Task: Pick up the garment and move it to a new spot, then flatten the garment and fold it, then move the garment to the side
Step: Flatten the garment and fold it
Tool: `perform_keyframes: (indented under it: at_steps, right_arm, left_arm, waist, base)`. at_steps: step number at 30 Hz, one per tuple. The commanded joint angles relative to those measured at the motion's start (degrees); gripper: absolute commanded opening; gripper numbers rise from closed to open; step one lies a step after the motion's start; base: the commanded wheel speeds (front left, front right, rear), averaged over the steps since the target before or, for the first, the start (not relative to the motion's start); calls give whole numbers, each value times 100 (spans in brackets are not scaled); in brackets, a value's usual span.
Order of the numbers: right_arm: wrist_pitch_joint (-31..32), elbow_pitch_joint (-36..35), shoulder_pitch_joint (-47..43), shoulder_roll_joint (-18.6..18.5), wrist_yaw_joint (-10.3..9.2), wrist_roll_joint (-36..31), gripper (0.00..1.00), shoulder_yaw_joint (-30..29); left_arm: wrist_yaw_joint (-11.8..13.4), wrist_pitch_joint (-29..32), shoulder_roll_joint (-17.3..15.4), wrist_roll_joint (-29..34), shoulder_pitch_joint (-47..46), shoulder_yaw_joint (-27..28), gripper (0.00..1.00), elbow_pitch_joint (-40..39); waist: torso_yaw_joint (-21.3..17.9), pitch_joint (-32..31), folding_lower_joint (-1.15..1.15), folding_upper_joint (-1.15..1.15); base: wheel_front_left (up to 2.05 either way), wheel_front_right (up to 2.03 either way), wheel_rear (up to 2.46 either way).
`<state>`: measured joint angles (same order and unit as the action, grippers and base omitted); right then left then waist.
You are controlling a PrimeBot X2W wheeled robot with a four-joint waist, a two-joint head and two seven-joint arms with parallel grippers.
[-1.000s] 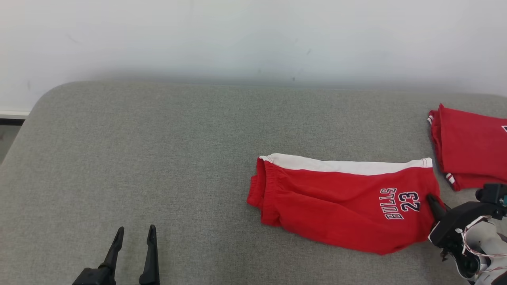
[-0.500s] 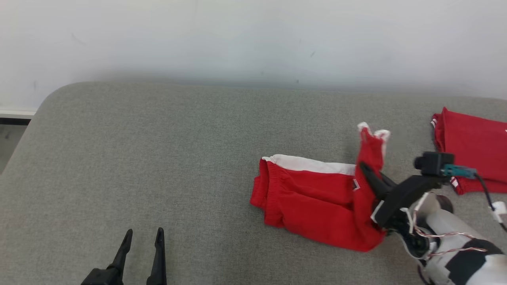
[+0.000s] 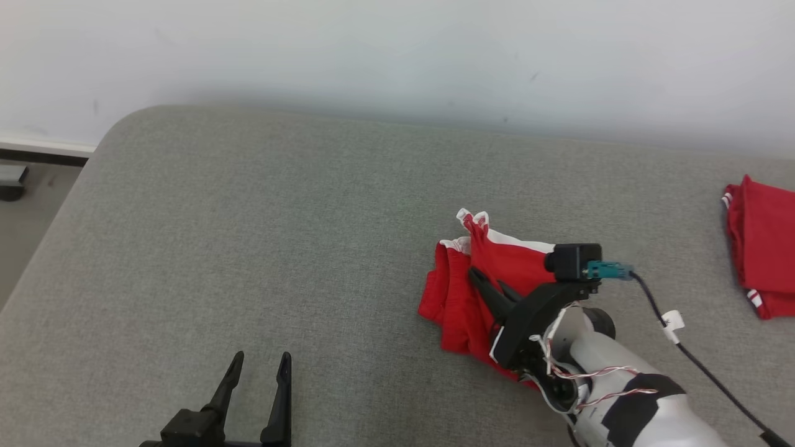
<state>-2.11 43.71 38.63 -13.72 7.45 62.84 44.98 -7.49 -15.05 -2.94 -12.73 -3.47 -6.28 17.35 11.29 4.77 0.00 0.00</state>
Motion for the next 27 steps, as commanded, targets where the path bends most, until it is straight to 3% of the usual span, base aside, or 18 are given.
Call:
perform_keyframes:
  at_steps: [1,9,10,11,12,20,27]
  right_arm:
    - [-97,184,85,145,4,-148,0,61]
    - [-372,924,230,600,4,-332,0,180]
    - [-405,977,243,631,4,-354,23,205]
    - [-419,998,250,650,4,-362,73,234]
    - [-473,994,260,646,4,-362,100,255]
    - [-1106,542,490,51,4,-336,100,67]
    - [-1299,417,239,-548,4,-674,100,-371]
  left_arm:
    - [22,-13,9,-34,-78,-59,100,30]
    - [43,-13,9,-75,-142,-185,100,79]
    - [47,-13,9,-77,-144,-185,100,86]
    - [55,-13,10,-79,-138,-179,100,89]
    - [61,-13,10,-79,-128,-172,100,94]
    - [82,-13,8,16,24,58,100,29]
    - [66,-13,10,80,132,257,100,-91]
  waist:
    - [102,56,0,0]
    - [171,102,0,0]
    - [172,102,0,0]
    - [169,99,0,0]
    - [165,93,0,0]
    - [15,4,0,0]
    - [-80,-1,0,0]
  base:
    - [0,0,0]
    - [0,0,0]
    - [0,0,0]
    - [0,0,0]
    - [0,0,0]
    - [0,0,0]
    - [0,0,0]
